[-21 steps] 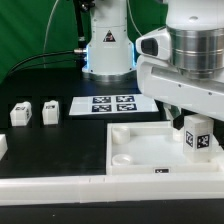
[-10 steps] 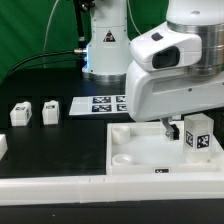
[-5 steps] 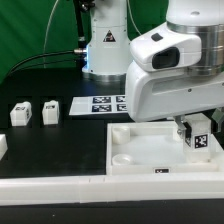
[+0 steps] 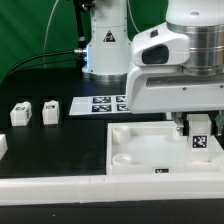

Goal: Assemble one leg

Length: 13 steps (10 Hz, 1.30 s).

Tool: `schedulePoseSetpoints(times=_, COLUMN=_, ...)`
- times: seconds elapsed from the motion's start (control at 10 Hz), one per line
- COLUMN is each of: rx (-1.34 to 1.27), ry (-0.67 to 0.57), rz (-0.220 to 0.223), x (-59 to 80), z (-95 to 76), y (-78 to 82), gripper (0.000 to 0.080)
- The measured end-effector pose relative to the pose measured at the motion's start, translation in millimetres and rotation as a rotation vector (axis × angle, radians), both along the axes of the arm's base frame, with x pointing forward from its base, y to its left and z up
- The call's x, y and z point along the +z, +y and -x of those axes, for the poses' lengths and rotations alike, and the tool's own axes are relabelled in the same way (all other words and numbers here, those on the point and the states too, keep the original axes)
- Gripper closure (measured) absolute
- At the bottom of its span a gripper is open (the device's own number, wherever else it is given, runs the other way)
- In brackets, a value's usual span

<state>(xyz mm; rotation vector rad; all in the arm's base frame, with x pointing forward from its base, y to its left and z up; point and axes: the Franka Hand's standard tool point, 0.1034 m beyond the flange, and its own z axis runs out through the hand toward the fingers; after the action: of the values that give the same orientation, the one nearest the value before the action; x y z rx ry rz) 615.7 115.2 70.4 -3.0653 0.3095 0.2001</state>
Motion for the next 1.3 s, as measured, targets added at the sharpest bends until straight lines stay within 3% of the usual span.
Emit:
schedulePoseSetpoints(times=0.5, rx=-0.586, ry=0.034, rz=0.072, x=0.9, z=-1.0, y=0.1, gripper=0.0508)
schedulePoseSetpoints(times=1.2, rx=-1.238, ry=0.088, rz=0.114, x=2.7, z=-4.7, y=-3.1, gripper=0.0508)
schedulePoseSetpoints(times=1.3, rx=-1.237, ry=0.09, rz=0.114, x=2.0, z=-4.2, y=-2.4, gripper=0.0453)
